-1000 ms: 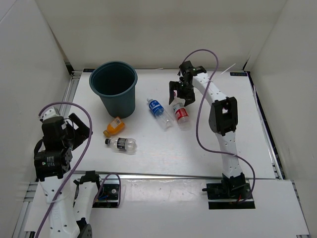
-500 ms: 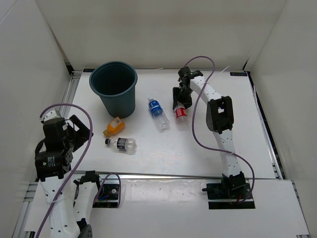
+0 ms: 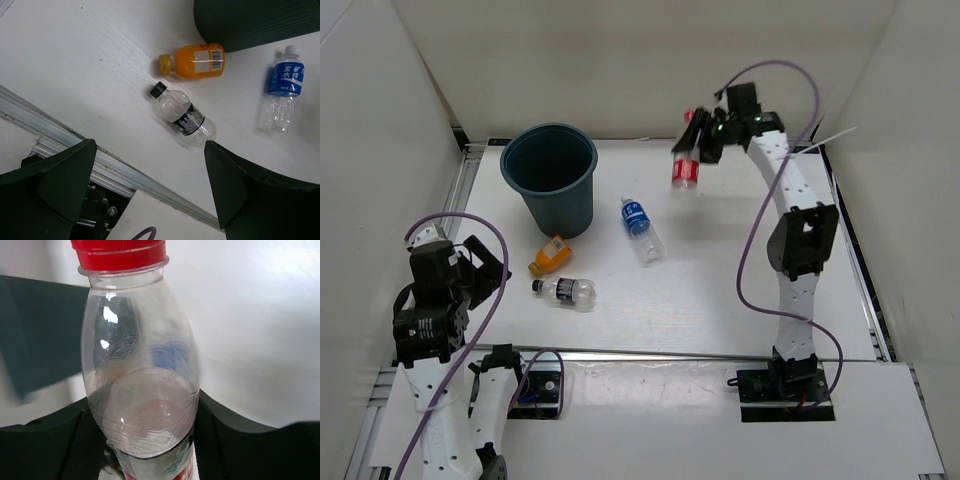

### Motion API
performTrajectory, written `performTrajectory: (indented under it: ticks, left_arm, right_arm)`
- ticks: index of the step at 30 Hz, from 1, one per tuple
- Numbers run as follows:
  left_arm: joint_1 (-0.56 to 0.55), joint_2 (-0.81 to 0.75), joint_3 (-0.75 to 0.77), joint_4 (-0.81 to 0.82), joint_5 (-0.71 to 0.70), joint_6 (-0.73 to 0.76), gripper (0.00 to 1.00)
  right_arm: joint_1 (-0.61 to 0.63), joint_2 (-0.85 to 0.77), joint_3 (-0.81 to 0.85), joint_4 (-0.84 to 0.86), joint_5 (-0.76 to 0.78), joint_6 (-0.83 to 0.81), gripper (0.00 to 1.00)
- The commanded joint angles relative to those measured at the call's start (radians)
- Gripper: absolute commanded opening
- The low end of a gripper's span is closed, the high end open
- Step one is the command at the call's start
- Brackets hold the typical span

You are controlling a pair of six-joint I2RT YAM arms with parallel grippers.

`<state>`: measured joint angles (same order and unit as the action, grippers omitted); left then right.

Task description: Put the plastic bottles in the bin

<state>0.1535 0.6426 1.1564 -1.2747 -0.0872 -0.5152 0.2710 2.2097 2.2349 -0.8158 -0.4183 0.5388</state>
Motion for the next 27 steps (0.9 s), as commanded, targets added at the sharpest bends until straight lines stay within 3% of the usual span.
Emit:
performTrajectory:
  ticks: [1, 3, 4, 7, 12, 18, 27]
  left_arm:
    - [-0.003, 0.008, -0.014, 0.029, 0.043, 0.015, 1.00]
    - [-0.003, 0.034, -0.014, 0.029, 0.056, 0.024, 1.00]
    - [-0.003, 0.034, 0.002, 0.029, 0.069, 0.024, 1.00]
    - [-0.003, 0.054, 0.023, 0.047, 0.069, 0.050, 1.00]
    - [-0.003, 0.075, 0.061, 0.038, 0.047, 0.073, 1.00]
    - [-0.003, 0.075, 0.072, 0.028, 0.086, 0.084, 1.00]
    - [-0.003, 0.085, 0.042, 0.038, 0.110, 0.112, 1.00]
  right_arm:
    - [0.008, -0.068, 0.095, 0.352, -0.375, 0.238, 0.40]
    - [0.022, -0.024, 0.147, 0.496, -0.483, 0.370, 0.39]
    - [0.031, -0.013, 0.158, 0.641, -0.513, 0.511, 0.39]
    - [0.086, 0.010, 0.195, 0.769, -0.498, 0.621, 0.39]
    - [0.178, 0.010, 0.216, 0.891, -0.439, 0.671, 0.43]
    - [0.261, 0.070, 0.241, 0.968, -0.375, 0.691, 0.42]
    - [0.292, 0.128, 0.261, 1.004, -0.240, 0.704, 0.42]
